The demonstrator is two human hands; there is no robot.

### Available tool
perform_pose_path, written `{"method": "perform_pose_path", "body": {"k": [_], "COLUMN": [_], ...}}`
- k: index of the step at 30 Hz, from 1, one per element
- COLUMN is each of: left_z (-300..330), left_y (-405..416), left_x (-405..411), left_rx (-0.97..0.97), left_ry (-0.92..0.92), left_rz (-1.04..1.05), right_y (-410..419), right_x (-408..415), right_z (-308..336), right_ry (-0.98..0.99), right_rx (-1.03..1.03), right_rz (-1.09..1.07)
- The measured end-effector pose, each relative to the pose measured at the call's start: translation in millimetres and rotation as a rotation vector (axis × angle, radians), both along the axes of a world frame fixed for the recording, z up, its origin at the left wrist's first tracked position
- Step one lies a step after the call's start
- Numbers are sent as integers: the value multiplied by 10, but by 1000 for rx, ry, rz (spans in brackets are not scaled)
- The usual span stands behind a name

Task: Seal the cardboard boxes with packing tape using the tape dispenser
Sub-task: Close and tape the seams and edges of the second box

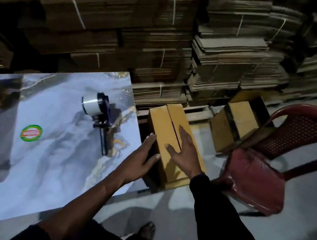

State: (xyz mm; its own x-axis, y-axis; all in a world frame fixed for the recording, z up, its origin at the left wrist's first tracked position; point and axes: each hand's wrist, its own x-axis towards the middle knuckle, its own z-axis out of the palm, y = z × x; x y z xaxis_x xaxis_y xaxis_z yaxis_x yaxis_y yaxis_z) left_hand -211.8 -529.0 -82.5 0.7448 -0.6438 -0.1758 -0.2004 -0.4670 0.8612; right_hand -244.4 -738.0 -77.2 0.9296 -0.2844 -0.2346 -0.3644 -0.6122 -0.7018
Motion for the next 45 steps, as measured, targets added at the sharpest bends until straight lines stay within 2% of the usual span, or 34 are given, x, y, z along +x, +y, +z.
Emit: {"method": "perform_pose_path", "body": {"k": [9, 20, 25, 32, 38, 45], "left_z": [-306, -1259, -2012, -3518, -4274, -4554], "left_y": [-1012, -1924, -2255, -2679, -2874, -2782], "left_x": [492, 1521, 1714, 1845, 2004, 1885], "left_rx": [99, 184, 288, 424, 325, 172], "left_ry": [78, 134, 208, 321, 364, 528], "left_rz": [14, 148, 272, 508, 768, 991], "right_y": [-1114, -2044, -2370, -2635, -2659, -2658], "right_x": [489, 1287, 1609, 2081, 2285, 2251], "right_z": [-345, -1179, -1833, -3391, -4338, -4634], "right_ry": [79, 219, 295, 439, 437, 398], "right_rx": [7, -84, -115, -129, -150, -184], "right_rz": [-17, 34, 99, 179, 65, -4]}}
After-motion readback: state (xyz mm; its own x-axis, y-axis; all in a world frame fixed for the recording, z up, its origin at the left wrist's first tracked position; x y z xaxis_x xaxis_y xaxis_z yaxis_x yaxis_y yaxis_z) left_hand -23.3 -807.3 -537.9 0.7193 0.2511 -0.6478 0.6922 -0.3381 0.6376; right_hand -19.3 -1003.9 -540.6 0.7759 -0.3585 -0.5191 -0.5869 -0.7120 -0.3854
